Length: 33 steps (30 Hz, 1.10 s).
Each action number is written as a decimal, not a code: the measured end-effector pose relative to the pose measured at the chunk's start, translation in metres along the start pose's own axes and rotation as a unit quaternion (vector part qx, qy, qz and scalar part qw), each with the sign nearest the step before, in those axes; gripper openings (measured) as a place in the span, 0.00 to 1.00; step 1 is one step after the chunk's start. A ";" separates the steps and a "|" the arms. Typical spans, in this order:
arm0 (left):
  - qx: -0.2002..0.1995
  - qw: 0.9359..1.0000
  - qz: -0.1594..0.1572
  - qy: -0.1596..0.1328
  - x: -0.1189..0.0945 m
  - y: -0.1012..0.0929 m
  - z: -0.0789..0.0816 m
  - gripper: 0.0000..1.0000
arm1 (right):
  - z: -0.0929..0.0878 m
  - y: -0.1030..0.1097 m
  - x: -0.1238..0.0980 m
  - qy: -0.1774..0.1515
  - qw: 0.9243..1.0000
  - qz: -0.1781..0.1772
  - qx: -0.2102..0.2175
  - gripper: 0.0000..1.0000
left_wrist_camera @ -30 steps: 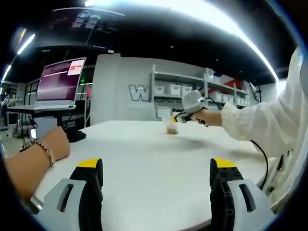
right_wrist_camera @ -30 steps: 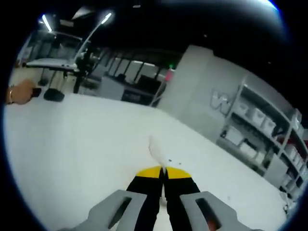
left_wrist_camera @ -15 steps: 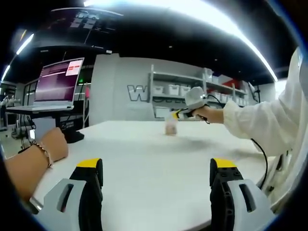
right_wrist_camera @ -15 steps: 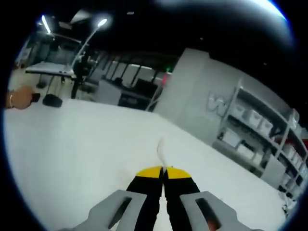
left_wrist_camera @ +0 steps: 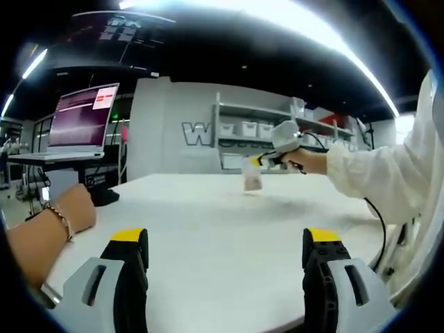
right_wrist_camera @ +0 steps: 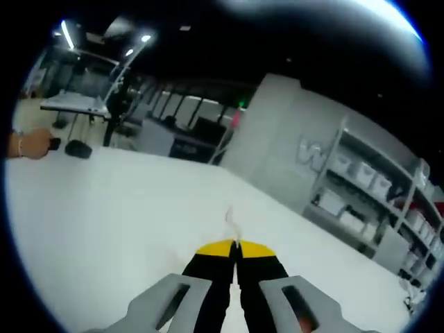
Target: Open the resealable bag by pulling the two sides of the seal apart until the entire bag opening is separated and visibly accessible.
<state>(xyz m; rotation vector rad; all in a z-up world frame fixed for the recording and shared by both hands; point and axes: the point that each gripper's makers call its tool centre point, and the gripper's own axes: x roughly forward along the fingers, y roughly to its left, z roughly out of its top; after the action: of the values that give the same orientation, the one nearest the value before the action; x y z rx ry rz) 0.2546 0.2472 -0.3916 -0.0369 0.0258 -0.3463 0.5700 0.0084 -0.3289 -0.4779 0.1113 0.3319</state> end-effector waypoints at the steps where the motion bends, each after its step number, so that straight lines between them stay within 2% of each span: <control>1: 0.000 1.000 0.001 0.000 0.000 0.000 0.000 0.91 | 0.000 0.000 -0.001 0.000 1.000 0.001 0.000 0.00; 15: 0.000 1.000 0.000 0.001 -0.001 0.001 -0.001 0.91 | 0.012 -0.001 -0.020 -0.011 1.000 0.014 0.001 0.00; 33: 0.001 1.000 -0.005 -0.002 -0.001 -0.002 0.000 0.90 | 0.017 -0.005 -0.043 -0.021 1.000 0.020 0.009 0.00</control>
<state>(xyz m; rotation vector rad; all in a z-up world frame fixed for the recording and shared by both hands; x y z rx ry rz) 0.2525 0.2457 -0.3918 -0.0358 0.0221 -0.3560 0.5316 -0.0002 -0.3034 -0.4517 0.0829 0.3797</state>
